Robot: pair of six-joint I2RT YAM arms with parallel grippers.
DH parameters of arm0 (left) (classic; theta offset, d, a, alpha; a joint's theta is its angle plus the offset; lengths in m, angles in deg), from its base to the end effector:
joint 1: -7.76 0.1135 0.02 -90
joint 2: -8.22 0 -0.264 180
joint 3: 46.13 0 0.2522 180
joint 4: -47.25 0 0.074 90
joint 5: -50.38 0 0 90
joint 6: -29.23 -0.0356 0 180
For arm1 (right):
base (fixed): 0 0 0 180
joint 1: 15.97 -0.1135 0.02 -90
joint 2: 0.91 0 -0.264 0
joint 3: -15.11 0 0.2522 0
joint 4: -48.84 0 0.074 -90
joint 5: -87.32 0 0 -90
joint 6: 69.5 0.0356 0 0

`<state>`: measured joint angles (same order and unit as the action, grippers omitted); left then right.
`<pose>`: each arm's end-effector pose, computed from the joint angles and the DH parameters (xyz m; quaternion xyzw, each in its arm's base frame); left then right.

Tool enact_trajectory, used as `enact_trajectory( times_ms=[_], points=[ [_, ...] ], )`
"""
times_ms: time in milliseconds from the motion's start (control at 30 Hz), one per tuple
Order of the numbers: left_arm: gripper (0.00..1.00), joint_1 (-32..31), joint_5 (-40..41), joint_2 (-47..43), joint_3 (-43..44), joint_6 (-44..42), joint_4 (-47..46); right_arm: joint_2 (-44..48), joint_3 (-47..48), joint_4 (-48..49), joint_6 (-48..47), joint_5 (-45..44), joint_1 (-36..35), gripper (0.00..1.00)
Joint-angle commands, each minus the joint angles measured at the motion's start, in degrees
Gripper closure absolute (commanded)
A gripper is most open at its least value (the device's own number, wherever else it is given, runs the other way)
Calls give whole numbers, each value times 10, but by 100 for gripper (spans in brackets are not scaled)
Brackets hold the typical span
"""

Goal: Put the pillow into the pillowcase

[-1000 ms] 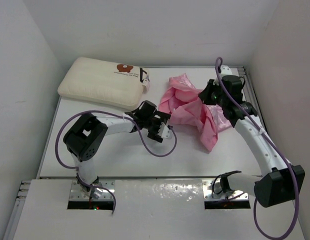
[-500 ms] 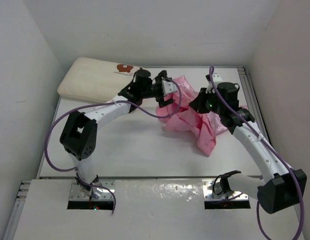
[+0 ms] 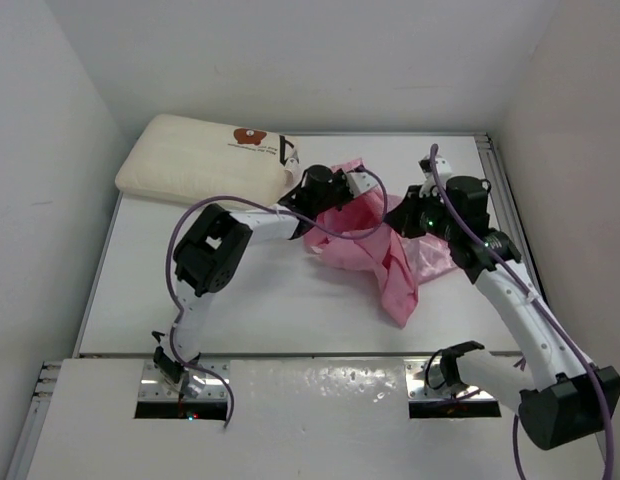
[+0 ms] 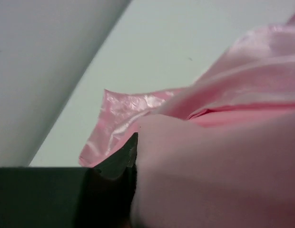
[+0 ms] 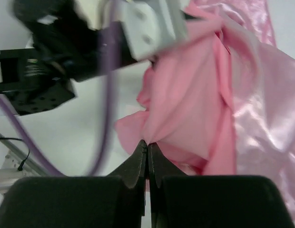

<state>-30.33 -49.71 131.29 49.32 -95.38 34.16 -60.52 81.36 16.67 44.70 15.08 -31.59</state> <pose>0.3842 -0.3091 0.1905 0.5103 0.6026 -0.0880 0.6072 0.2227 0.0736 0.3239 -0.0196 0.8395 0.3022 0.4510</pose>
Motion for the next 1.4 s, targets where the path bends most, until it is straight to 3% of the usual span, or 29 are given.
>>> enact_trajectory(
  times_ms=[0,33,100,133,167,233,367,500,600,733,867,933,1000,1033,1133,1267,1300,1367],
  points=[
    [100,8,64,-19,57,26,-53,0,-41,14,12,4,44,100],
    [100,11,67,-21,85,32,-14,-11,-51,17,18,-10,53,99],
    [100,16,73,-25,116,35,32,-57,-49,18,22,-10,66,78],
    [100,17,77,-25,133,34,81,-71,-42,21,18,-1,67,45],
    [100,18,78,-26,163,26,107,-81,-41,37,16,17,62,33],
    [100,15,77,-30,186,13,178,-95,-49,97,10,32,39,18],
    [100,9,92,-40,225,-2,290,-83,-77,176,-10,6,-10,10],
    [100,8,134,-45,227,5,304,-74,-96,210,-12,-39,-56,1],
    [100,10,160,-48,226,5,299,-95,-114,221,11,-100,-97,1],
    [100,18,162,-52,230,14,304,-162,-135,330,70,-130,-103,2],
    [100,21,166,-62,222,16,303,-257,-124,405,131,-85,-93,15],
    [100,27,167,-66,221,21,303,-288,-92,384,138,-91,-102,38],
    [100,31,176,-67,221,21,296,-306,-85,385,151,-105,-94,67],
    [100,37,184,-67,222,12,292,-302,-85,376,157,-117,-75,99],
    [100,59,246,-57,251,-18,232,-254,-45,287,151,-213,-4,100],
    [100,107,285,42,466,8,253,-212,92,169,42,-288,81,100],
    [100,120,270,69,571,24,267,-201,154,136,7,-306,99,100],
    [100,122,250,59,602,23,243,-187,212,113,-23,-322,103,100]
  ],
)
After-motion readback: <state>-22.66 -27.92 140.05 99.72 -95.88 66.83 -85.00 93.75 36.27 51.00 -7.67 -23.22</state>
